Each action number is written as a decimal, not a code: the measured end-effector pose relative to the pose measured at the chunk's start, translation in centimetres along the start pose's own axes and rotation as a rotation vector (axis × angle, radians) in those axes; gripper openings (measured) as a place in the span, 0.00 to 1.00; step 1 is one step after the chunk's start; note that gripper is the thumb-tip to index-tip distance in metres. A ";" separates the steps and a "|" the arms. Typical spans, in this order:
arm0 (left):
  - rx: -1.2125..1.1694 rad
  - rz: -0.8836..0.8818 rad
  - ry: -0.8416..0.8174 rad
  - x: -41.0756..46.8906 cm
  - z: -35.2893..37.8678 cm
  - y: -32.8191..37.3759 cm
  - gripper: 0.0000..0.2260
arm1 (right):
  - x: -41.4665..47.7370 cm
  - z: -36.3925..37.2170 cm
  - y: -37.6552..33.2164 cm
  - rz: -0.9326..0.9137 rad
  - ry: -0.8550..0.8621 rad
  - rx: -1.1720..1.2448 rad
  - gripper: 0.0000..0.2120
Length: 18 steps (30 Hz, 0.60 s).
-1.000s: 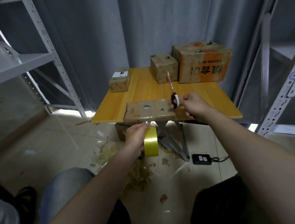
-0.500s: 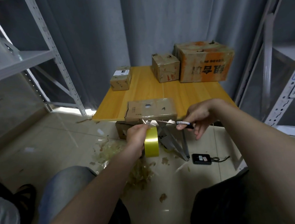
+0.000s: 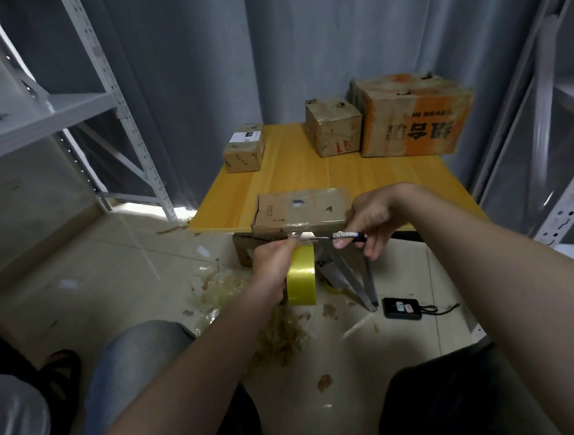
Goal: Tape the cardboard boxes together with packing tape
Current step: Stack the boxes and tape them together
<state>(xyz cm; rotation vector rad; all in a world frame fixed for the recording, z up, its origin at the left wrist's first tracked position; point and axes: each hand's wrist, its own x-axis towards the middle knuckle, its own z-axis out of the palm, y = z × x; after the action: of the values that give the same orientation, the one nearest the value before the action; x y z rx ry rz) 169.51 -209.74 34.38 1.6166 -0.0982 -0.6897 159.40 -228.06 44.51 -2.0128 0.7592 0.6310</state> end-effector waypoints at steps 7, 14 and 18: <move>-0.017 -0.027 -0.005 0.1 0.0 0.0 0.06 | 0.7 0.1 0.3 -0.040 0.076 0.082 0.29; -0.026 -0.029 0.026 0.0 0.3 -0.1 0.08 | 1.2 0.3 0.9 -0.074 0.114 0.156 0.19; -0.037 -0.043 0.022 -0.1 0.2 0.3 0.08 | 1.5 0.2 1.4 -0.093 0.147 0.157 0.20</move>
<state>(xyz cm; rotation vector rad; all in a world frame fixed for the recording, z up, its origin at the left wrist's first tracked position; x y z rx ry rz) 169.41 -209.91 34.69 1.5944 -0.0345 -0.7025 159.40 -228.91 42.57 -1.9514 0.7721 0.3617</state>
